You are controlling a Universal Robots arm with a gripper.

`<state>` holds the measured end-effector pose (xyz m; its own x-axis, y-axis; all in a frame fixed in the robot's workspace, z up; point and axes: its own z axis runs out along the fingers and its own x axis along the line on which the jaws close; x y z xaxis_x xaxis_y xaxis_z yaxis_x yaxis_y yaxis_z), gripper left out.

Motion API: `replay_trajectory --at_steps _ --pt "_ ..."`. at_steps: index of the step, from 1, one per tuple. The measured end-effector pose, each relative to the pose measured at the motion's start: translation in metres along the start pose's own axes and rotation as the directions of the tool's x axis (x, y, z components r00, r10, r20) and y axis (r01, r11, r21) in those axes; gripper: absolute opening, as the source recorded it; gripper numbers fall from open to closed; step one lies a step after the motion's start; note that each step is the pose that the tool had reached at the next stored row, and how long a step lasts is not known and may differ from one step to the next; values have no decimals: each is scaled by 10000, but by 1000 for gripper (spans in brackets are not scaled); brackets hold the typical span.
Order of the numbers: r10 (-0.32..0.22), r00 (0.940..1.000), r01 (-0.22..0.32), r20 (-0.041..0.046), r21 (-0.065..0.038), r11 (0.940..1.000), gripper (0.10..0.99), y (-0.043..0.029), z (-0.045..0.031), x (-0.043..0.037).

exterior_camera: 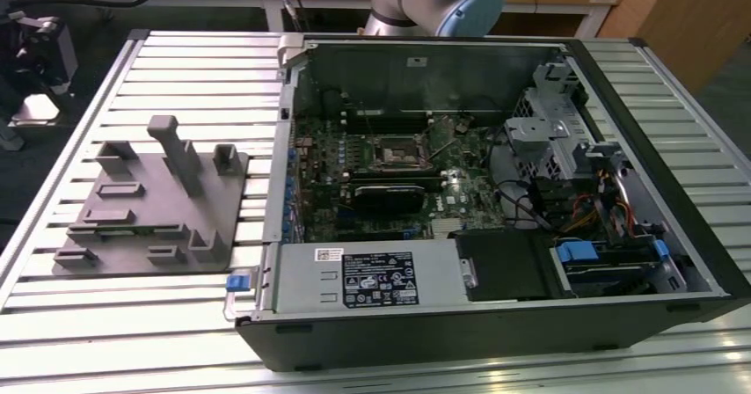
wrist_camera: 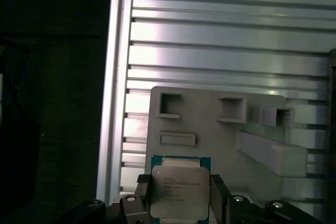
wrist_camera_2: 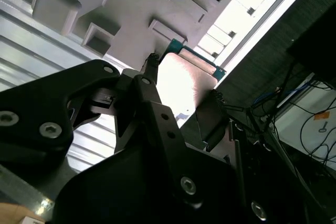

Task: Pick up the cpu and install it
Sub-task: 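Pick up the cpu and move it towards the insertion slot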

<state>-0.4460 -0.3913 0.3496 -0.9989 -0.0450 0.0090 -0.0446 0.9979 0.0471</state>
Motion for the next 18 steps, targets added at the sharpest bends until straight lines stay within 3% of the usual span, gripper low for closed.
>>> replay_trajectory --at_steps 18 --pt "0 10000 0 -1 1 10000 541 19 -180 1"
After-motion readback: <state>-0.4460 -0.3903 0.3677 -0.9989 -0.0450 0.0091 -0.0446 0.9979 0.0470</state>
